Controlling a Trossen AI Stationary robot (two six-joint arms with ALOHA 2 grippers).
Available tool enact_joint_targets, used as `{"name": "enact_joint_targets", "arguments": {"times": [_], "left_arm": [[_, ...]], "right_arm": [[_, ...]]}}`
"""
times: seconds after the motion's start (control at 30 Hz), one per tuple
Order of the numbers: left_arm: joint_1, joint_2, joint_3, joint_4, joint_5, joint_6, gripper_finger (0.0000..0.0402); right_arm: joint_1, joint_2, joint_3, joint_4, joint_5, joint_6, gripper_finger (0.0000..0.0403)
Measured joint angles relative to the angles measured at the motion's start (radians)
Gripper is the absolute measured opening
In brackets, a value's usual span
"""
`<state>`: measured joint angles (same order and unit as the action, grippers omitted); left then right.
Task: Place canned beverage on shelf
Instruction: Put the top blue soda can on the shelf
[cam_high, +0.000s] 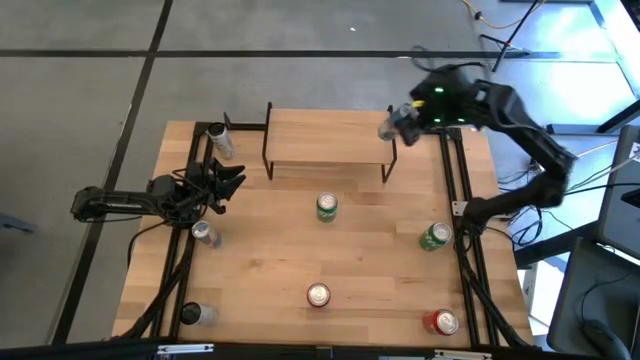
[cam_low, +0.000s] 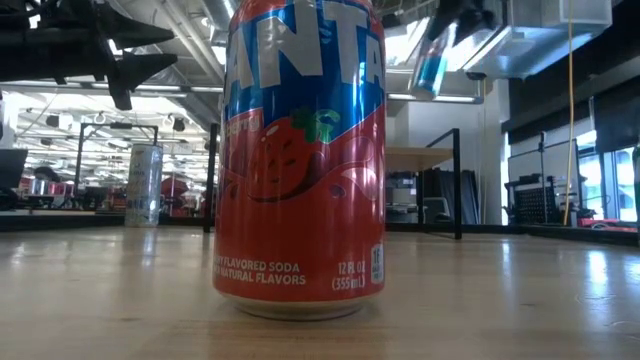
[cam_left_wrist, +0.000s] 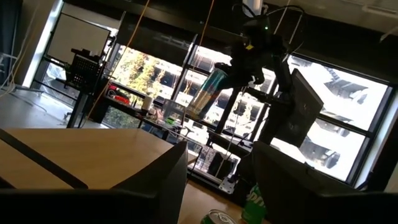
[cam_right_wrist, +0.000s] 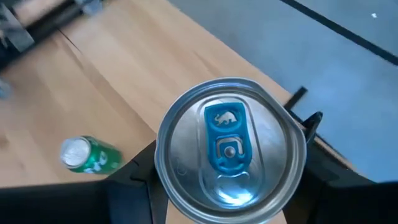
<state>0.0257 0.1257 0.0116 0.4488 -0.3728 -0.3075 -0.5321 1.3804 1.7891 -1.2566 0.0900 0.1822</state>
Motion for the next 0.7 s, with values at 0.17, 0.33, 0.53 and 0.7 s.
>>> {"name": "enact_joint_targets", "arguments": {"times": [0.17, 0.33, 0.53, 0.7], "left_arm": [[0.000, 0.000, 0.000, 0.000, 0.012, -0.006, 0.0176], [0.000, 0.000, 0.000, -0.004, 0.019, -0.006, 0.0176], [0.000, 0.000, 0.000, -0.007, 0.019, -0.007, 0.0176], [0.000, 0.000, 0.000, -0.012, 0.020, -0.007, 0.0176]], "right_arm": [[0.011, 0.168, 0.126, -0.071, 0.014, -0.062, 0.0204], [-0.004, 0.299, 0.214, -0.115, 0.024, -0.138, 0.0204], [-0.060, 0.378, 0.227, -0.145, -0.002, -0.217, 0.0204], [-0.101, 0.386, 0.227, -0.141, -0.055, -0.286, 0.0203]]}}
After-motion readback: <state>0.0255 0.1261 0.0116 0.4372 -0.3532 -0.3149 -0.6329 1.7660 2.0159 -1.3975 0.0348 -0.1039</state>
